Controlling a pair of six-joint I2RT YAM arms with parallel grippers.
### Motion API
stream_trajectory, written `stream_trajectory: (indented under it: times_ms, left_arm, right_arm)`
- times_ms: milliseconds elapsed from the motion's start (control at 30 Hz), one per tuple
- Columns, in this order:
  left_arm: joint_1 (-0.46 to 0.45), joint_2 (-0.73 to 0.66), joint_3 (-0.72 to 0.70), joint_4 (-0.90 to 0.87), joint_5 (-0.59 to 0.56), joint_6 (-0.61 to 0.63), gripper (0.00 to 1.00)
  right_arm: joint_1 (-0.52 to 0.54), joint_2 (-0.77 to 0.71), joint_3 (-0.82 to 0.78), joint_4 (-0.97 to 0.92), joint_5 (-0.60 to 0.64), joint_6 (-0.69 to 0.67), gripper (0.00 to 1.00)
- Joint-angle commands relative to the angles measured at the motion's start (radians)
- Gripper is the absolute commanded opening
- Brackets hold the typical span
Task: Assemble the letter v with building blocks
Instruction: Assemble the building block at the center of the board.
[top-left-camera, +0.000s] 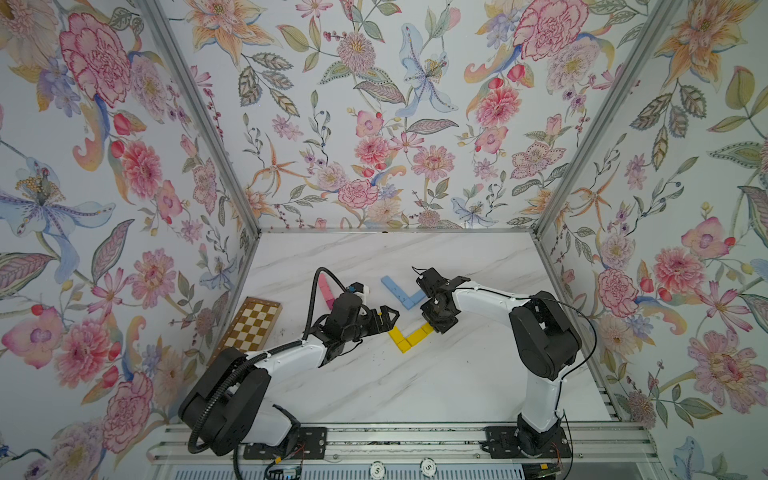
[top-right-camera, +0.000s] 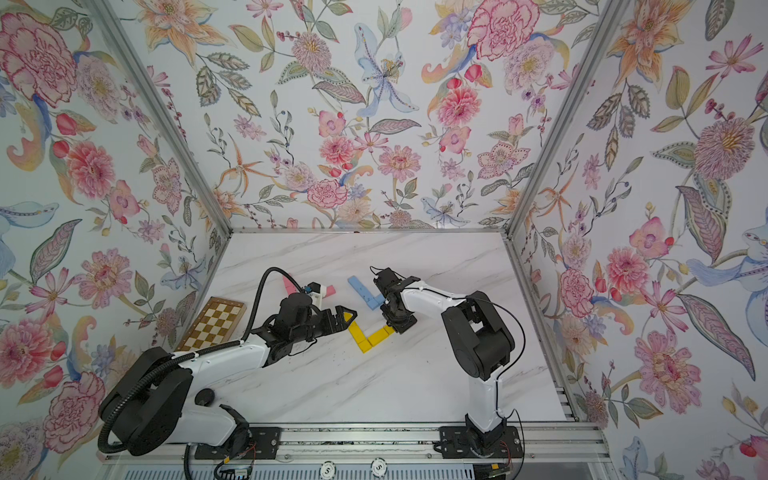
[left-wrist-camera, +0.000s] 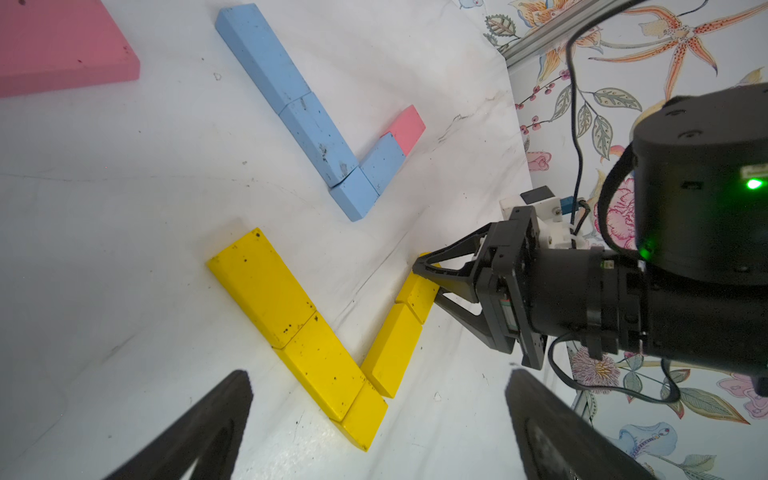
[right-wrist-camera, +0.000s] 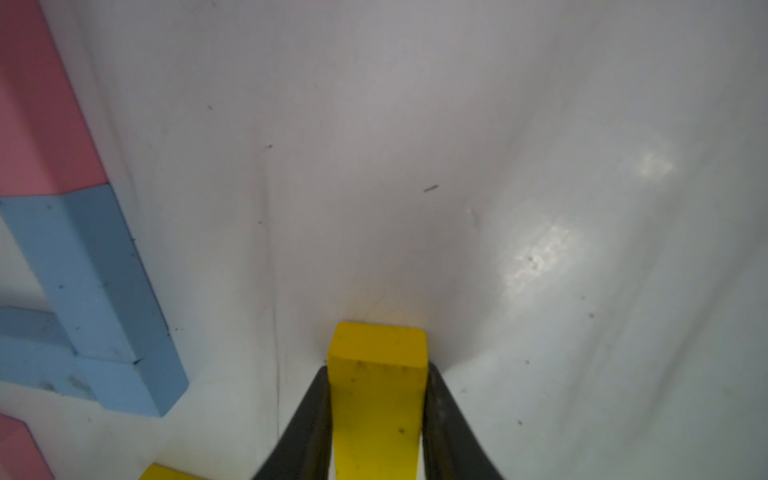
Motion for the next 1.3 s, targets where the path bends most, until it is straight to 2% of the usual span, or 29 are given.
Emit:
stream_trajectory:
  times_ms: [0, 1267]
  left_arm:
    - [0.013, 0.0, -0.013, 0.018, 0.02, -0.006, 0.99]
    - [0.013, -0.006, -0.026, 0.021, 0.021, -0.007, 0.99]
  right_arm:
    - [0.011, -0.002, -0.032, -0.083, 0.009, 0.016, 0.33]
    - [0.029, 0.017, -0.013, -0.081, -0.021, 0.038, 0.36]
